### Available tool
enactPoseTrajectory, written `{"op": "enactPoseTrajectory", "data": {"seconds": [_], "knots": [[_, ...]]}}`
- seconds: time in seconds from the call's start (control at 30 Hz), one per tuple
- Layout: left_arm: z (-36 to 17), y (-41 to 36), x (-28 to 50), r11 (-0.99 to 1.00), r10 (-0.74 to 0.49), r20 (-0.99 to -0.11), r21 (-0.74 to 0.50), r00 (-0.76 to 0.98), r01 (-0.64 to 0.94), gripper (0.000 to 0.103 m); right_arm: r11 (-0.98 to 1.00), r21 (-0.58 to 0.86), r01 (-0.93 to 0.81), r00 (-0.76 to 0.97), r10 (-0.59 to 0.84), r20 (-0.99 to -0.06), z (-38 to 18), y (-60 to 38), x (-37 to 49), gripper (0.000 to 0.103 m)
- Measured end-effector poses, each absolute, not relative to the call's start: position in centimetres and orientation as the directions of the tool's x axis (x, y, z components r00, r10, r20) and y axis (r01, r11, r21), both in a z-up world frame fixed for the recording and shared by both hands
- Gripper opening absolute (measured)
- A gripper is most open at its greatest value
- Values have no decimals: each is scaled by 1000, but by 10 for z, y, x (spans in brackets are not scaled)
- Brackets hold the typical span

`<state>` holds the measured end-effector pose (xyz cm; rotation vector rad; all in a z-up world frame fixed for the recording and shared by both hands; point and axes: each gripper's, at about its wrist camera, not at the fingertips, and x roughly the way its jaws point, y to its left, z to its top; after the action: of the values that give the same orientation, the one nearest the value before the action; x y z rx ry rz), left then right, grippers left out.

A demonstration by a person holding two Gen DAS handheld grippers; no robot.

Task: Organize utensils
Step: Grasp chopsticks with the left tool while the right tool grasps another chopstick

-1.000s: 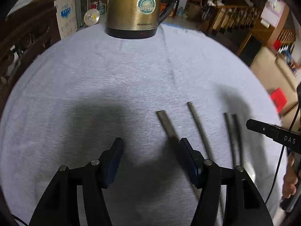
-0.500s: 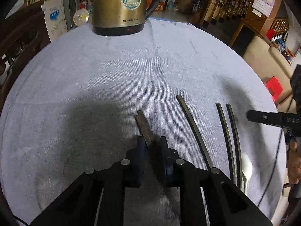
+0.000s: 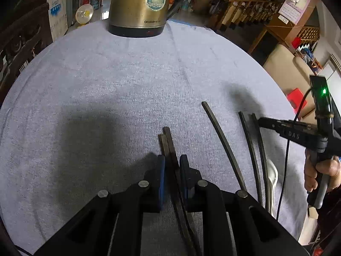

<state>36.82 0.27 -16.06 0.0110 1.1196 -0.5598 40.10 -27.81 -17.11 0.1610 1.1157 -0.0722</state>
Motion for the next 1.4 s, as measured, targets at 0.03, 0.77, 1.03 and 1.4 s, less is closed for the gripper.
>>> {"op": "enactPoseTrajectory", "data": {"seconds": [0.03,0.77,1.03,1.4], "knots": [[-163,2,373,870,-408,-859,-262,310,419,14,985,93,147,438,19,-899,-171,-281,399,0],[-165,-39,382,899,-210,-900,-24,383,438,19,940,303,156,426,212,-879,-165,-294,397,5],[-161,-17,369,891,-223,-908,-43,354,451,13,982,116,148,361,55,-931,-167,-263,416,22],[-160,-38,377,901,-189,-909,-11,371,433,32,998,-56,27,309,-62,-949,-170,-220,443,11]]}}
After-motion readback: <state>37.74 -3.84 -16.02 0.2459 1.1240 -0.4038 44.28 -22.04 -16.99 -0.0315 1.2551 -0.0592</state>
